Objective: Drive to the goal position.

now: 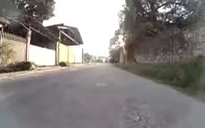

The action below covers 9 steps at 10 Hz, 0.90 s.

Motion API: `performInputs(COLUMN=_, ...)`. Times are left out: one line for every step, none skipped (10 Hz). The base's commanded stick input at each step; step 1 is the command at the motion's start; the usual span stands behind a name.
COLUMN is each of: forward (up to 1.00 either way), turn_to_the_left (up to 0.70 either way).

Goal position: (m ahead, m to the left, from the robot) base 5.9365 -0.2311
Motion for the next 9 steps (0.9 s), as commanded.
performInputs(forward=1.00, turn_to_the_left=0.00)
performInputs(forward=1.00, turn_to_the_left=0.00)
performInputs(forward=1.00, turn_to_the_left=0.00)
performInputs(forward=1.00, turn_to_the_left=0.00)
performInputs(forward=1.00, turn_to_the_left=0.00)
performInputs(forward=1.00, turn_to_the_left=0.00)
performInputs(forward=1.00, turn_to_the_left=0.00)
performInputs(forward=1.00, turn_to_the_left=0.00)
performInputs(forward=1.00, turn_to_the_left=0.00)
